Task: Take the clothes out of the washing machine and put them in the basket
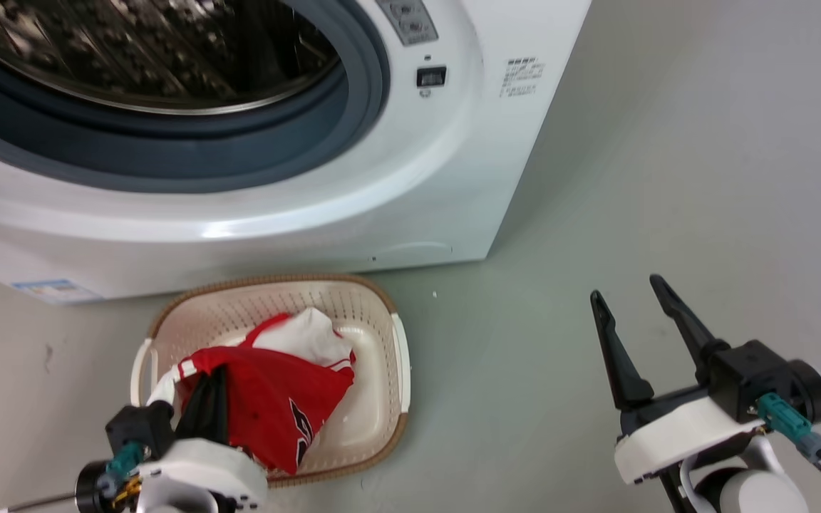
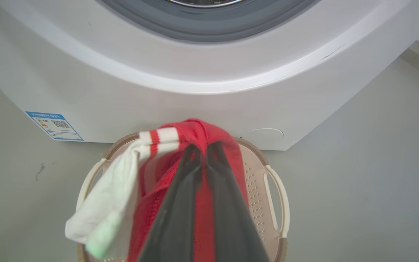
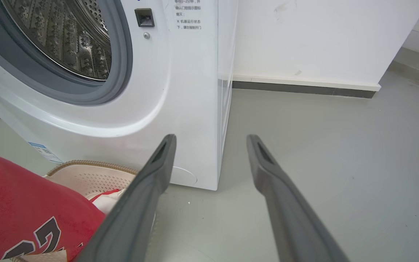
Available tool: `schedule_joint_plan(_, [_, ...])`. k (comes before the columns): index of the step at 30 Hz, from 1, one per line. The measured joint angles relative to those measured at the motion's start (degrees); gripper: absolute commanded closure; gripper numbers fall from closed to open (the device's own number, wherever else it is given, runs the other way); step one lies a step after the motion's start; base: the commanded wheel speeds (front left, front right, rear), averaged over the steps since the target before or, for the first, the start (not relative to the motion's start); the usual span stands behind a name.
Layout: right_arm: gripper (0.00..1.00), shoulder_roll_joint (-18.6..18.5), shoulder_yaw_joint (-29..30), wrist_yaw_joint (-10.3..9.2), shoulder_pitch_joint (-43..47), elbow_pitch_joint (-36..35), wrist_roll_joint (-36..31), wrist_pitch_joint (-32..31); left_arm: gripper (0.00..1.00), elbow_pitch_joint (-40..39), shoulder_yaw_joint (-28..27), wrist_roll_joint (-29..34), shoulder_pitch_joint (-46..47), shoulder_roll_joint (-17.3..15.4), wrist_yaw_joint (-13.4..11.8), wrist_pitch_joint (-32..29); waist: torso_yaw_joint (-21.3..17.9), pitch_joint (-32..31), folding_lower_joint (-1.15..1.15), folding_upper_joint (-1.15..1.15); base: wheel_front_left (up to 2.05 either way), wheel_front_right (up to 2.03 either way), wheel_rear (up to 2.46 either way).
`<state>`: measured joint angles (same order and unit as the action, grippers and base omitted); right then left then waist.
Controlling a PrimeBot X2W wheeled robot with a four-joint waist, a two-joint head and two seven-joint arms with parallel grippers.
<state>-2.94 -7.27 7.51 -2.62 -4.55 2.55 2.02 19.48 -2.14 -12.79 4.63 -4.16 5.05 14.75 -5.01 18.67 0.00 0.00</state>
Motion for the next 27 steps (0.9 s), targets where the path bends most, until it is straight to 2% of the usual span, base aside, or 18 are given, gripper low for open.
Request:
schedule_joint_plan(11, [0.00,0.01,-1.03,0.01,-3.56,-3.47,-0.75,0.29,1.00,14.56,-1.81,1.08,14.46,-3.42,1.58,0.15,-1.50,11.26,0.01,0.00,0.00,0.00,0.00])
schedule_joint_plan(20, [0.00,-0.01,-3.03,0.00,-5.83,-3.04,0.78,2.76,1.00,24.63,-1.08,2.56,24.21,-6.41,2.26,0.24,-5.03,20.69,0.01,0.00,0.00,0.00,0.00])
schedule_joint_plan(27, [0.00,-0.01,-4.50,0.00,-7.14,-1.81,1.65,4.64,1.00,34.99,-1.92,2.36,28.23,-8.17,2.33,0.32,-7.99,24.78,0.01,0.00,0.00,0.00,0.00])
